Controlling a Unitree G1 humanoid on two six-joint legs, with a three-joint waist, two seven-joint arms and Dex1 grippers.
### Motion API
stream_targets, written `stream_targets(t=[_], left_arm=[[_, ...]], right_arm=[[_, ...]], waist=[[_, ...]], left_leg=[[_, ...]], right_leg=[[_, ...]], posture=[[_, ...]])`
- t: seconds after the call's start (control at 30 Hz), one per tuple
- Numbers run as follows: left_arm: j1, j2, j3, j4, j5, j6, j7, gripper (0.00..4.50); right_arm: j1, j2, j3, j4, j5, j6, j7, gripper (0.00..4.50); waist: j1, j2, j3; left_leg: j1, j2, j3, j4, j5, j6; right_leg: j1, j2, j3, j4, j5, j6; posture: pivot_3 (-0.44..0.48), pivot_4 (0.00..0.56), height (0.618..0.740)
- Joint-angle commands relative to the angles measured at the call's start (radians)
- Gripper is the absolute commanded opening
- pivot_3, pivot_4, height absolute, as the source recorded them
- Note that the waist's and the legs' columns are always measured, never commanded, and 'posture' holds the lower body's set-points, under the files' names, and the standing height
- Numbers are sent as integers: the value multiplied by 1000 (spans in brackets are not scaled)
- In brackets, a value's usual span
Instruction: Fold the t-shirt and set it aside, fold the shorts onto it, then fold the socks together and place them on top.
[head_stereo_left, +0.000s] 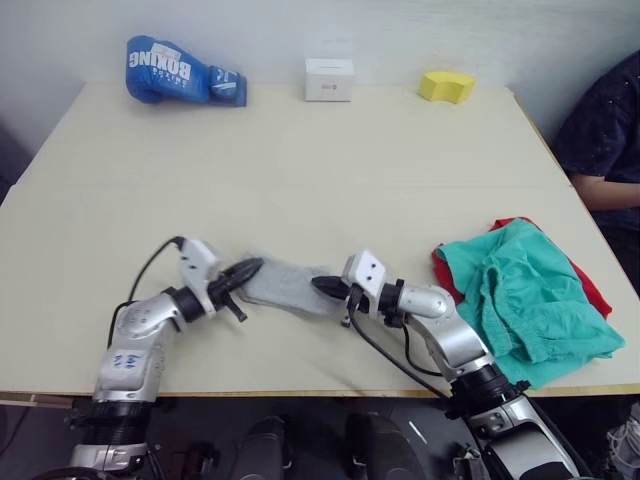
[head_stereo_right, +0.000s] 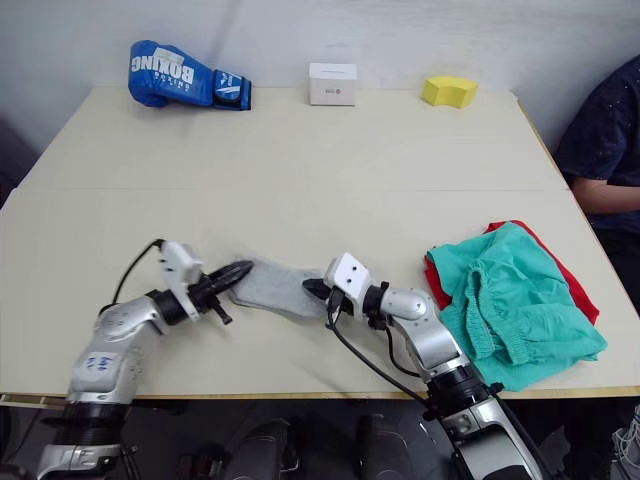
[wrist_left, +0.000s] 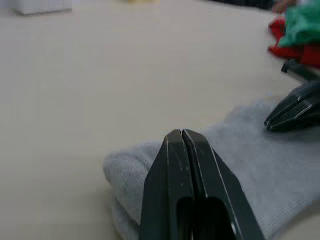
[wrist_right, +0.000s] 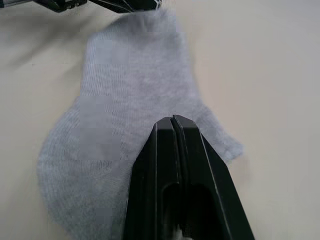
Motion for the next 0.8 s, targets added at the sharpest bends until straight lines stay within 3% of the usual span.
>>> stream_targets(t=[0.03,0.2,0.47,0.6,0.7,0.8], left_arm=[[-23,75,135,-15,-174,254,46,397],[-122,218,105,69,-201,583,84,1847],[-274,228,150,217,-318,966,107,4276],[-330,189,155,253,-337,1082,131,4276],[-322,185,76,220,-300,1093,125,4276],[-326,146,69,209,-302,1096,145,4276]], right_arm=[[-77,21,7,-5,22,-20,55,0],[-134,53,39,167,-22,-94,95,0],[-190,100,46,391,-81,-206,98,0],[-192,101,47,422,-96,-226,106,0],[-187,95,51,408,-96,-223,127,0],[-172,79,58,377,-96,-214,155,0]], waist=[[-4,0,0],[4,0,0],[-4,-1,0],[-5,-1,0],[-5,-1,0],[-1,-1,0]], left_leg=[[1,0,0,0,0,0],[4,2,1,-1,2,1],[3,0,3,0,0,-1],[3,3,4,0,1,0],[4,3,5,1,0,-3],[5,2,6,1,-1,-5]], right_leg=[[0,0,0,0,0,0],[2,2,-3,2,-1,-1],[1,1,-2,2,0,0],[1,3,-3,5,0,0],[1,3,-2,6,0,0],[1,2,-1,7,0,0]], posture=[[0,150,740],[0,150,740],[0,150,740],[0,150,740],[0,150,740],[0,150,740]])
